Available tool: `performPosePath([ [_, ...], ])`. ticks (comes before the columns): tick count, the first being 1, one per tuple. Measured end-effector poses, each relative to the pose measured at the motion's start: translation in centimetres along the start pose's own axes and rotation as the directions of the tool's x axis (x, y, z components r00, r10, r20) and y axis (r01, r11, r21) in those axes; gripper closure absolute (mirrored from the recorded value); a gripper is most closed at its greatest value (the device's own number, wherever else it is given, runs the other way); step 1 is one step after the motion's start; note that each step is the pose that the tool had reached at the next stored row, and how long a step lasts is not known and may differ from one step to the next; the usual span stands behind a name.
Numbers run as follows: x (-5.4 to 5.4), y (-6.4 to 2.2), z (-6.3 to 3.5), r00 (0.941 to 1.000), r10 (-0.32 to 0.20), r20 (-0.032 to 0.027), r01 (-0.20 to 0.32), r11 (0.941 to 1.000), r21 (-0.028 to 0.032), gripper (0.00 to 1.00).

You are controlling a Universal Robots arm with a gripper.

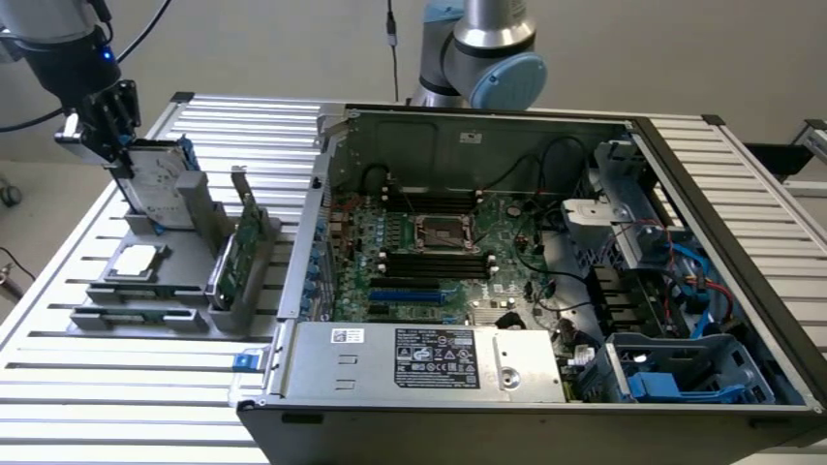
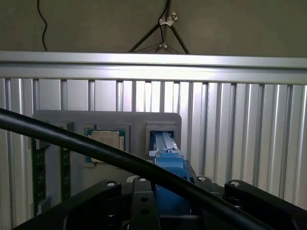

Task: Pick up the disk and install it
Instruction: 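Pick up the disk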

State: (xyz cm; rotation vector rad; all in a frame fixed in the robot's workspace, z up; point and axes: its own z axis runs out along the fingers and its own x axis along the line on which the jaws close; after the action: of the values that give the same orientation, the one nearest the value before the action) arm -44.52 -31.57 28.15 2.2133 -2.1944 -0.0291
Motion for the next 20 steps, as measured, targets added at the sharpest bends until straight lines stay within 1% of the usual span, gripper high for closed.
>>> performPosePath([
  [2, 0.0, 0.0, -0.02, 1.0, 0.0, 0.0001, 0.0, 1.0, 0.0002, 0.67],
  [5, 0.0, 0.01, -0.29, 1.0, 0.0, 0.0001, 0.0, 1.0, 0.0001, 0.67],
  [12, 0.0, 0.04, -1.43, 1.0, 0.0, 0.0, 0.0, 1.0, -0.0001, 0.67],
  [20, 0.0, 0.07, -2.44, 1.0, 0.0, 0.0, 0.0, 1.0, 0.0001, 0.67],
])
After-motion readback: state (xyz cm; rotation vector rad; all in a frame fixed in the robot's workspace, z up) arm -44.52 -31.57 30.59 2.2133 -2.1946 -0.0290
